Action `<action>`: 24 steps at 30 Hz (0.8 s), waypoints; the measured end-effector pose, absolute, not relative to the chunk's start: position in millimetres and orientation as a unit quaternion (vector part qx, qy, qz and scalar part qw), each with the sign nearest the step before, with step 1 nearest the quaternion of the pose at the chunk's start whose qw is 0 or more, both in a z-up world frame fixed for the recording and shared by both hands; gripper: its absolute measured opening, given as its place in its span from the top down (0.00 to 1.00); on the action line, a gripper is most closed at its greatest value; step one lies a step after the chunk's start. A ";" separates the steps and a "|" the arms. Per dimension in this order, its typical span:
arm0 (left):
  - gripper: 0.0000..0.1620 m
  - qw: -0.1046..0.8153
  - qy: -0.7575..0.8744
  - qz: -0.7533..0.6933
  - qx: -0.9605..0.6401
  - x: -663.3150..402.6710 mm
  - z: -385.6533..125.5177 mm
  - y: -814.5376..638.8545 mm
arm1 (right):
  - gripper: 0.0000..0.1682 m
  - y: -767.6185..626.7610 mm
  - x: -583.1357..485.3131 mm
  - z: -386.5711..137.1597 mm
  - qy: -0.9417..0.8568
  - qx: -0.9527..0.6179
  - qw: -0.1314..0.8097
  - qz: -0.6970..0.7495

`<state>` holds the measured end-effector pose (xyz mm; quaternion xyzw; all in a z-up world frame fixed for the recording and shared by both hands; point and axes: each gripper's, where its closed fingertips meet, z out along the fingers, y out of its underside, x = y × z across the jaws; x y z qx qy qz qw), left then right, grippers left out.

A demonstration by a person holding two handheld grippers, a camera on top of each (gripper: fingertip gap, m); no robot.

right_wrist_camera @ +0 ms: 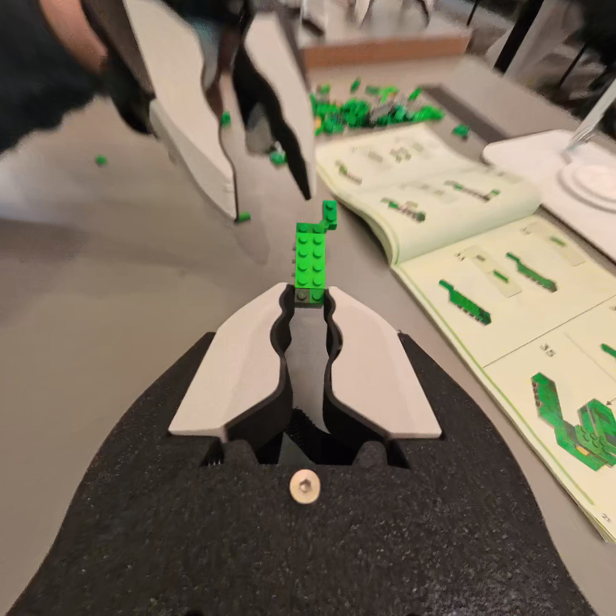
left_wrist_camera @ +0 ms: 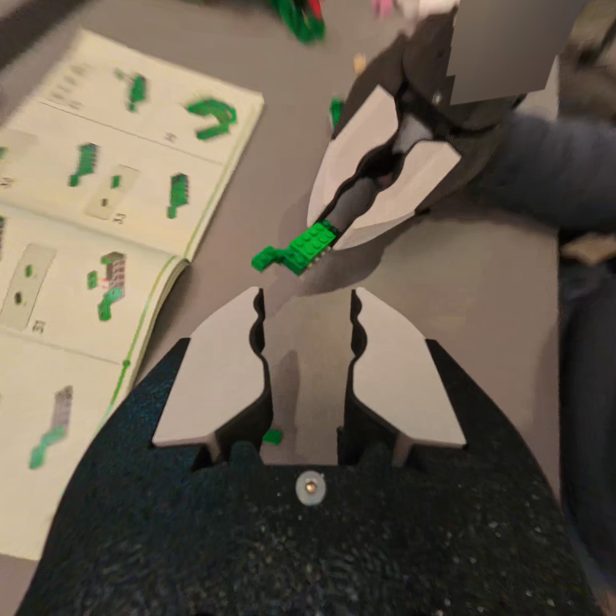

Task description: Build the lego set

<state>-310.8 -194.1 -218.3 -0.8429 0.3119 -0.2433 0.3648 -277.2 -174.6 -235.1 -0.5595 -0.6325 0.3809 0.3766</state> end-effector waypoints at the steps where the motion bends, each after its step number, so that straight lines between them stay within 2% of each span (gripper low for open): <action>1: 0.68 0.403 0.276 -0.256 -0.834 -311.2 -210.9 -196.5 | 0.90 -174.8 -277.7 -223.7 -0.615 -0.553 0.390 0.404; 4: 0.64 0.498 0.192 -0.308 -0.788 -304.6 -193.6 -199.5 | 0.90 -183.3 -277.8 -190.2 -0.559 -0.527 0.409 0.492; 8: 0.68 0.579 0.146 -0.416 -0.686 -286.5 -162.4 -200.5 | 0.90 -198.6 -274.5 -165.5 -0.518 -0.500 0.389 0.575; 12: 0.79 0.578 0.146 -0.476 -0.647 -272.5 -152.9 -200.7 | 0.90 -208.0 -273.5 -158.8 -0.511 -0.485 0.378 0.601; 14: 0.89 0.584 0.159 -0.487 -0.629 -267.5 -148.4 -203.7 | 0.90 -210.5 -273.7 -156.8 -0.509 -0.480 0.377 0.606; 20: 0.89 0.598 0.201 -0.447 -0.635 -265.7 -147.4 -209.0 | 0.90 -213.9 -271.7 -155.5 -0.527 -0.463 0.396 0.592; 24: 0.89 0.589 0.280 -0.362 -0.666 -265.9 -154.4 -214.9 | 0.85 -214.1 -270.6 -160.0 -0.566 -0.460 0.427 0.535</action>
